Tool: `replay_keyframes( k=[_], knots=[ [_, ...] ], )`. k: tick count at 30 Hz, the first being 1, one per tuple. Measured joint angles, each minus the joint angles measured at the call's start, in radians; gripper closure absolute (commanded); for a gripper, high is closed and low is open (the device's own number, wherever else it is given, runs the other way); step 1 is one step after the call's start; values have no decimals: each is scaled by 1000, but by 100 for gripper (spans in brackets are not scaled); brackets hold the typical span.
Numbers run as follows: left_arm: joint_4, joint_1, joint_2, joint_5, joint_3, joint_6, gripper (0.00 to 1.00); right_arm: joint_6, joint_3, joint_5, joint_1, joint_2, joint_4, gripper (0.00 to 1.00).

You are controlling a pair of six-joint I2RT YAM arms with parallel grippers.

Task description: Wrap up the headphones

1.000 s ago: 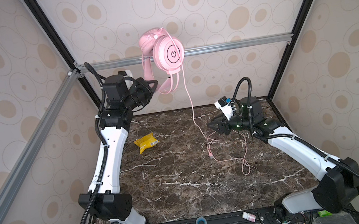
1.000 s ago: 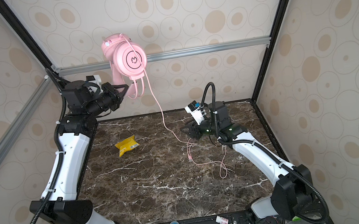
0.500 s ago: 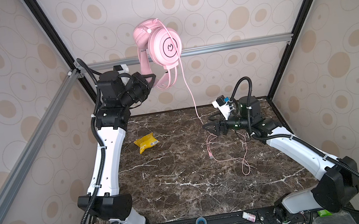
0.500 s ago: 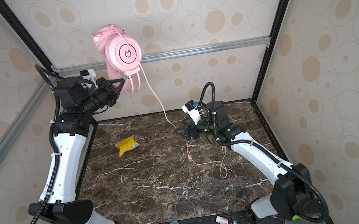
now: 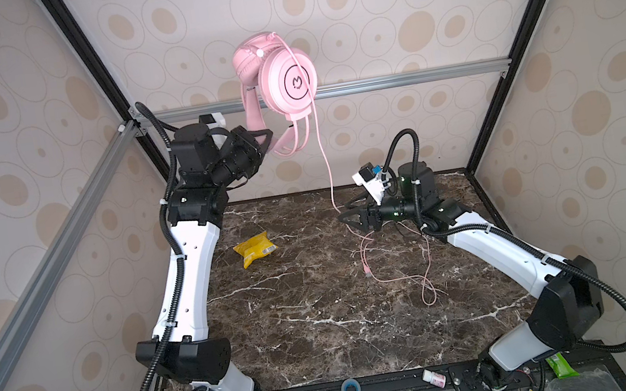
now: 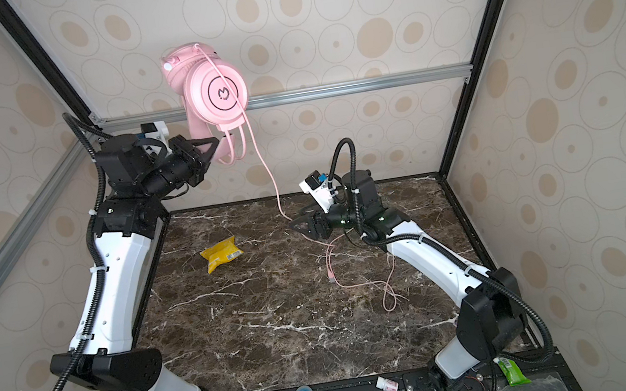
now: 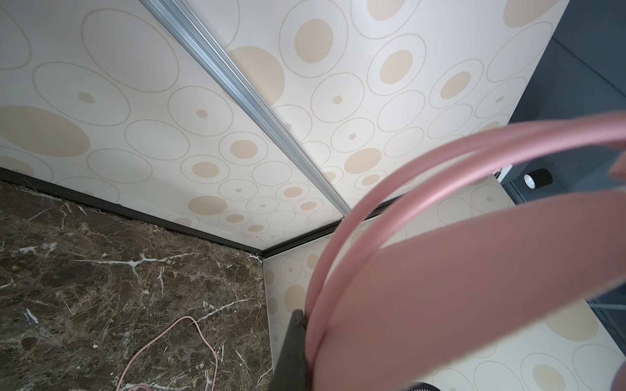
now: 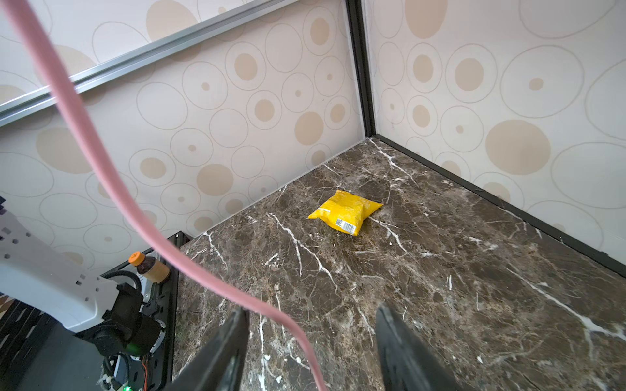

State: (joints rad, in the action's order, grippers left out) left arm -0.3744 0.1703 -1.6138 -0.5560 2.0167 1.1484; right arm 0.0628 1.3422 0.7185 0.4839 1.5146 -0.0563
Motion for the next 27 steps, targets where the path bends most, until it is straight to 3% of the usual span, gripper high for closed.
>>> replay_keyframes(
  k=[7,11,15,19,27],
  knots=[
    [2,0,-8,0,0,1,100,-9,0,6,3,-2,-5,47],
    [8,0,-18,-1,0,3,100,-20,0,6,3,-2,-13,70],
    [7,0,-21,0,0,6,100,-25,0,4,3,-2,-18,82],
    [11,0,-21,-1,0,6,100,-29,-3,2,3,-9,-31,99],
    [13,0,-21,1,0,6,100,-54,-13,-13,3,-66,-89,100]
  ],
)
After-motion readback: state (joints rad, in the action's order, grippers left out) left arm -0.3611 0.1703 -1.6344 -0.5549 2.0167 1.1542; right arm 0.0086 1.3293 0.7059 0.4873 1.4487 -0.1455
